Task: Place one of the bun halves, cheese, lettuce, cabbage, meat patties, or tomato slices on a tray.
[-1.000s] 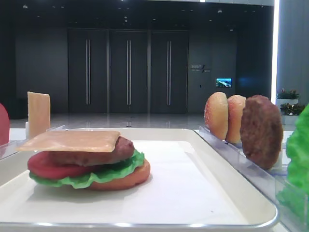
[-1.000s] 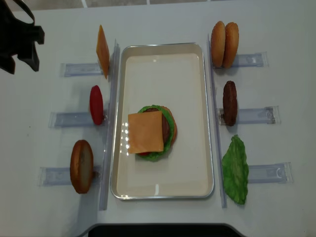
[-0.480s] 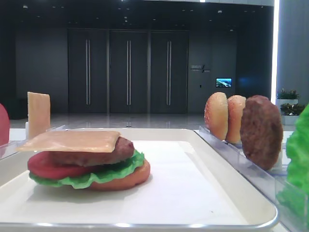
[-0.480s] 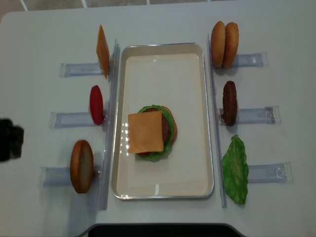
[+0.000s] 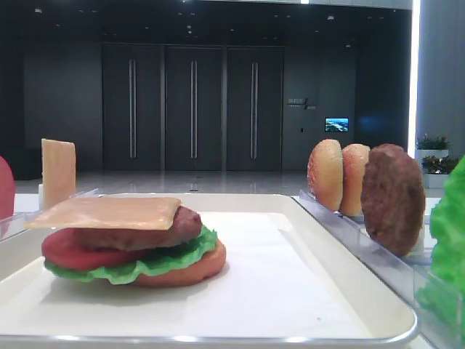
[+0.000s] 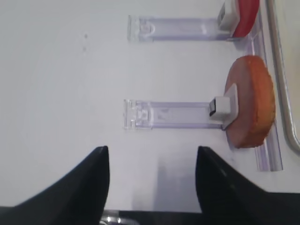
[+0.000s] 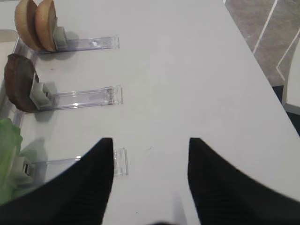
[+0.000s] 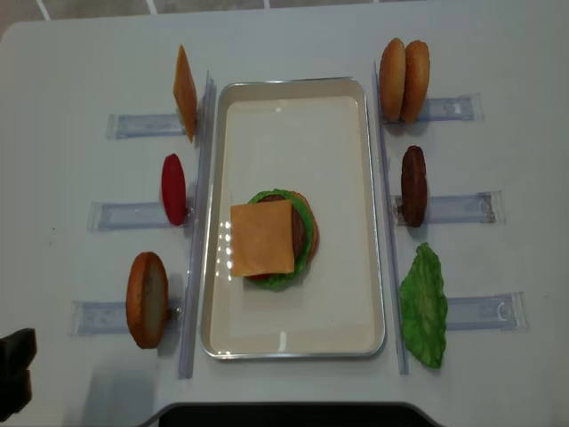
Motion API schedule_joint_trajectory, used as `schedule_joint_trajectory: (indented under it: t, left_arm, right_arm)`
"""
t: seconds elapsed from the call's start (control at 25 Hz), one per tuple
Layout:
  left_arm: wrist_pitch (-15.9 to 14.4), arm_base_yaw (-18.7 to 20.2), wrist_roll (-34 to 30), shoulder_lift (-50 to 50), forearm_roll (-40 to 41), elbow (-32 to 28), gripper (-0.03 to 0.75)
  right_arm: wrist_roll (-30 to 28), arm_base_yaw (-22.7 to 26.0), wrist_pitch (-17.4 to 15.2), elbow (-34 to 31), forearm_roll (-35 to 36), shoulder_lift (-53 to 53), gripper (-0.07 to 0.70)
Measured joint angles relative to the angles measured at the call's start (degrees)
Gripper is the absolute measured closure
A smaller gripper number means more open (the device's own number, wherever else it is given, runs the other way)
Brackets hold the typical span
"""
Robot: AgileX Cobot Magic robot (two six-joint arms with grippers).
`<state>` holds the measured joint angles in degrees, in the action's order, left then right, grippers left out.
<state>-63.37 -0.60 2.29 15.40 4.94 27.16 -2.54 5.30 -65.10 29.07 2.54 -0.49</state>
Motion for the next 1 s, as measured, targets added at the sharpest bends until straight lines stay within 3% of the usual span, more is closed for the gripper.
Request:
schedule_joint_trajectory:
  t: [0.32,1.0]
  left_arm:
    - [-0.16,0.0,-2.29,-15.77,-0.22,-0.18,0.272]
    - [-0.23,-0.05,-2.66,-16.26,-0.8,-0.18,0.272]
  right_arm:
    - [0.05,0.0,0.0,0.0,0.0,0.0,0.283]
    - [0.11,0.0,0.0,0.0,0.0,0.0,0.283]
